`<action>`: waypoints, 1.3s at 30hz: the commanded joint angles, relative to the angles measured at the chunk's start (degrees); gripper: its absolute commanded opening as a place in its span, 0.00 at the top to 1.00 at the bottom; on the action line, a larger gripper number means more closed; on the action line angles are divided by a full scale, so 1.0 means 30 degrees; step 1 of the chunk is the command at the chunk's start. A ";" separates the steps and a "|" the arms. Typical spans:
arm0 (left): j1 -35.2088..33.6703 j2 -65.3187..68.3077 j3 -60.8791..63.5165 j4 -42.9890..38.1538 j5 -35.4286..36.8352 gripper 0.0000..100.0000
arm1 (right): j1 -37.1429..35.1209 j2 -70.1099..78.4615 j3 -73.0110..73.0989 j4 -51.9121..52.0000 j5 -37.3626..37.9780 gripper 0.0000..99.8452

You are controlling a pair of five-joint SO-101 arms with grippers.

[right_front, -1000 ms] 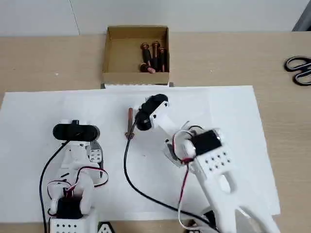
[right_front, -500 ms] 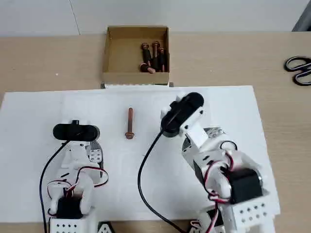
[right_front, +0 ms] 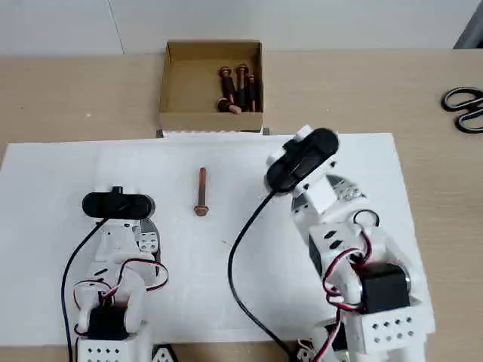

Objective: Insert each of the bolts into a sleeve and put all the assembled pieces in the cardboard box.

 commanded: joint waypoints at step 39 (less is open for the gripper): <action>0.3194 1.3245 -1.4051 0.0703 0.1524 0.99 | 0.2681 -0.4996 0.8440 -0.3179 -0.0147 1.00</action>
